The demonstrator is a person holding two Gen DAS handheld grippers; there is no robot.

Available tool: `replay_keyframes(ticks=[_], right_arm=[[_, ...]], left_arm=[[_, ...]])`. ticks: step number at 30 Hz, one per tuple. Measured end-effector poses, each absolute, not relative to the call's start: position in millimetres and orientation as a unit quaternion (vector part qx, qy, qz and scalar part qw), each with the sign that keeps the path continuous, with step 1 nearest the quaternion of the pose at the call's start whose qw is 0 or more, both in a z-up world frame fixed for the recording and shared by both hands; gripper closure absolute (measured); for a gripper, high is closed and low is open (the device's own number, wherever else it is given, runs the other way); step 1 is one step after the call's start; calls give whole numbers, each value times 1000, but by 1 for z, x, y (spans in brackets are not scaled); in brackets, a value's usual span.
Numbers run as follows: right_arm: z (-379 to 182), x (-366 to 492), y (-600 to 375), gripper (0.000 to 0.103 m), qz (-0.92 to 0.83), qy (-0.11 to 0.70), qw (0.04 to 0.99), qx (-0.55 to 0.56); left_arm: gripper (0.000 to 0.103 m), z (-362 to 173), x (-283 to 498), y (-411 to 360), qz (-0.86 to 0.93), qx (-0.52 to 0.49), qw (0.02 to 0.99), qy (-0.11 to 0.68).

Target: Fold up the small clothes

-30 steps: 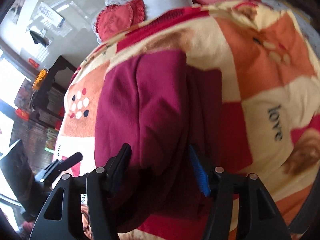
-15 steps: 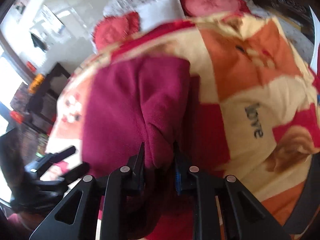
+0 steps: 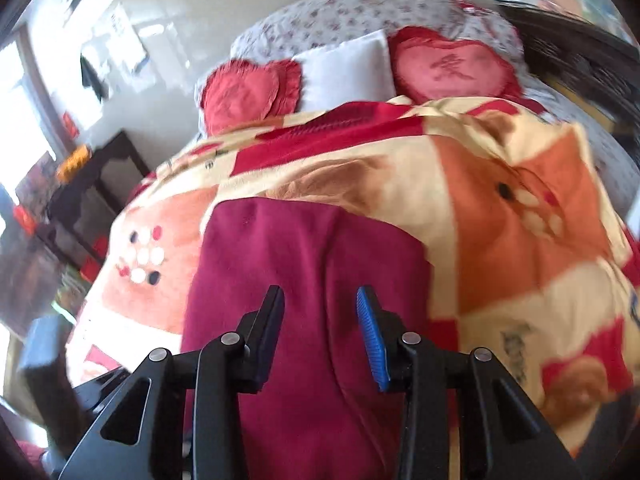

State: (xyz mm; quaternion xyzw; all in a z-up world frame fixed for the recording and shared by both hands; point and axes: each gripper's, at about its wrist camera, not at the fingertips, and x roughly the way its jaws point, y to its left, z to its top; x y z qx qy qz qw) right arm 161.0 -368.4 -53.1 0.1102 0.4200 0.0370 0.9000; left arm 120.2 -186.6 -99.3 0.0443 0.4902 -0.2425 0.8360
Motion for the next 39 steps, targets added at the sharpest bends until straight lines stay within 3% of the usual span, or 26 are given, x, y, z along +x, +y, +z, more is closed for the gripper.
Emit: replay_keyframes(ticks=[5,10,18,26,39], right_arm=[[-92,192,-381,86,13,452,885,112],[-84,187,-382,87,18,453,885,103],[-52,112,-374,87,31,450,890,74],[-107,65,-382,90,18,502,860,85],[-43,78,-375,90,14,430,898,93]], left_arm=[[22,-102,125,-188,-242,37,835,492],[20,-103,125,-188,-240,36,834,495],[20,-100,118,-182,-235,37,837,493],[20,-103,109,-181,-227,43,836,498],[20,-67,129,-178,-200,42,866,457]])
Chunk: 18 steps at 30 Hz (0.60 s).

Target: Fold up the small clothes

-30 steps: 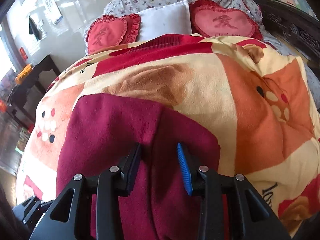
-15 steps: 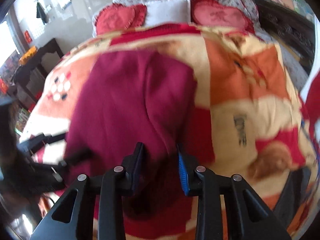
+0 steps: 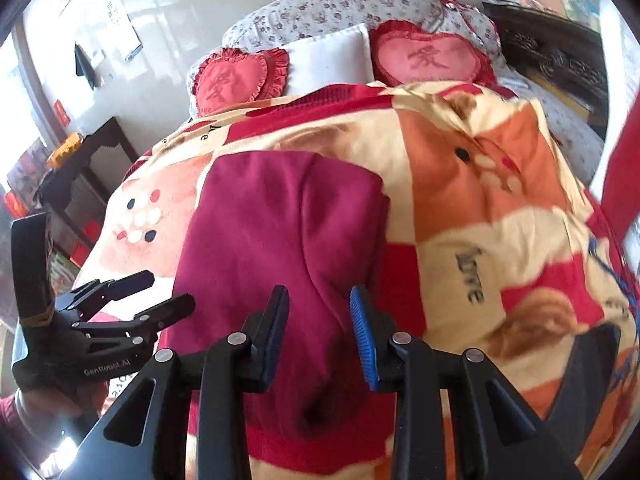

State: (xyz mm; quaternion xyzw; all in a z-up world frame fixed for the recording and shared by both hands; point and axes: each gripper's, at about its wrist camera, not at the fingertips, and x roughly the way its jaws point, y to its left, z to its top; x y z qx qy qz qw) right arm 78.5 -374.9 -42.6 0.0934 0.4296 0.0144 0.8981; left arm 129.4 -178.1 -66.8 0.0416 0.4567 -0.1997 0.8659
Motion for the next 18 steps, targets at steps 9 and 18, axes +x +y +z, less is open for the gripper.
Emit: replay_keyframes(ticks=[9,18], right_arm=[[-94,113,-381,90,-27,464,881,86],[-78,95,-391,87,-10,453,882,131]], left_arm=[[16,-91,151,-192,-199,51,860,468],[15,-94,149,-190,-198,44,858,471]])
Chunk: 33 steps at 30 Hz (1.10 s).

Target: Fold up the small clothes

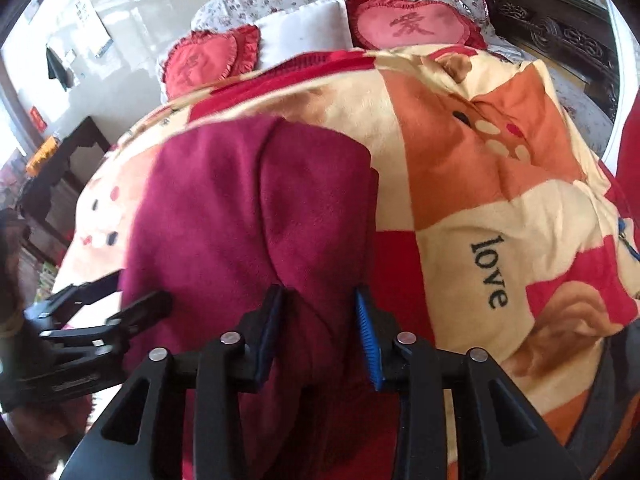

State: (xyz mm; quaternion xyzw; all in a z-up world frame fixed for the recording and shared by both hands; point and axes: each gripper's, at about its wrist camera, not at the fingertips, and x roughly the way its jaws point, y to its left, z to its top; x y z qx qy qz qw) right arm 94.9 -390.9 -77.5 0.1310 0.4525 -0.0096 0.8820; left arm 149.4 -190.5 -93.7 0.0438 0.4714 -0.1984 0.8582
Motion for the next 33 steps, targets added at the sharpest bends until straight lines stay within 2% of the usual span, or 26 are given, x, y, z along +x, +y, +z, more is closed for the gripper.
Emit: replay_keyframes(ticks=[6,13,19,22,25,27,33], right_arm=[[-64,65,-375,87,-2,443,890,107],[-108,66,-380,87,-12,482,869,109],[-97,60,-384,84,-5,484,867,117],[-81,51,-391,84,-3,459,878,139],[-66,45,-404,78,-9,427,889,162],[-64,48,-410,68,-12,421,891,172],[-90,78,-427,67,19,436,866,245]], left_arm=[[15,-93,143,-190,-195,48,860,469],[15,-92,141,-191,-190,47,859,473],[15,-89,135,-183,-198,39,851,485],[15,-85,129,-175,-214,27,845,490],[15,-83,126,-163,-219,11,842,493],[15,-84,128,-155,-228,-14,836,499],[11,-91,138,-144,-236,-79,814,525]])
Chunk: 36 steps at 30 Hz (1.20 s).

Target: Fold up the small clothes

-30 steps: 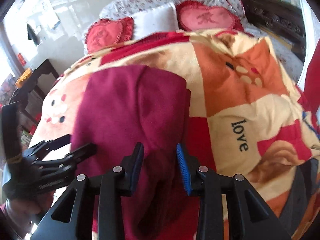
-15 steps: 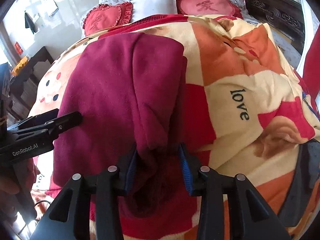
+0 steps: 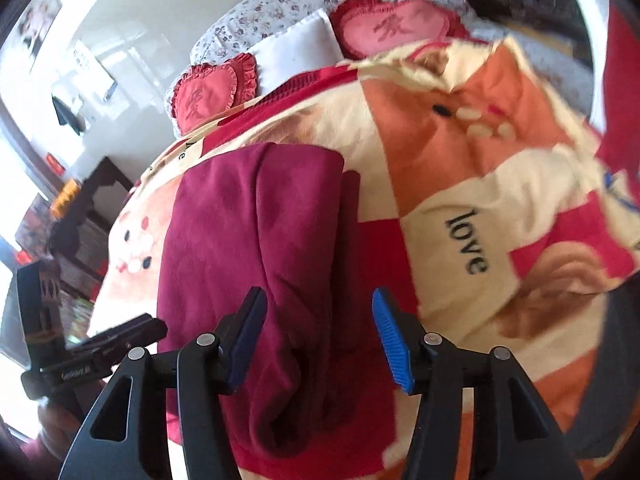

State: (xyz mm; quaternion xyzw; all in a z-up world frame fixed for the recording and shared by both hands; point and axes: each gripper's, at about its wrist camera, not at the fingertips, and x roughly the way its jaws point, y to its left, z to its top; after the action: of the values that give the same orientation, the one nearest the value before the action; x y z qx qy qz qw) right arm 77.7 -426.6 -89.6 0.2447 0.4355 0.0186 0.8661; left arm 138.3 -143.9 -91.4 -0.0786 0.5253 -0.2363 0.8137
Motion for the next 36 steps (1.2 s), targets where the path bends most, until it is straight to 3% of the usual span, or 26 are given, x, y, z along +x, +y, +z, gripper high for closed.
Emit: replay_keyframes(ticks=[12,17,19,21,24,27,36], right_arm=[[-128,120,-431,49,77,443,840,303],[-137,129,-433,49,92,441,828,333],[-135,127,-431,57,95,437,831,330],[-128,124,-426,73,92,433,840,314],[-111,117,-415,87,89,427,857,275],[-90,111,-405,90,93,420,863,265],[-52,91,-346,90,138,430,852,264]], left_arm=[[10,-112,156,-159,-259,-106,794,540],[9,-120,163,-164,-261,-123,784,550],[11,-120,164,-165,-262,-126,784,548],[24,-116,163,-168,-275,-122,786,540],[31,-109,158,-171,-272,-106,794,533],[44,-98,156,-161,-278,-116,789,535],[44,-53,115,-81,-275,-148,781,541]])
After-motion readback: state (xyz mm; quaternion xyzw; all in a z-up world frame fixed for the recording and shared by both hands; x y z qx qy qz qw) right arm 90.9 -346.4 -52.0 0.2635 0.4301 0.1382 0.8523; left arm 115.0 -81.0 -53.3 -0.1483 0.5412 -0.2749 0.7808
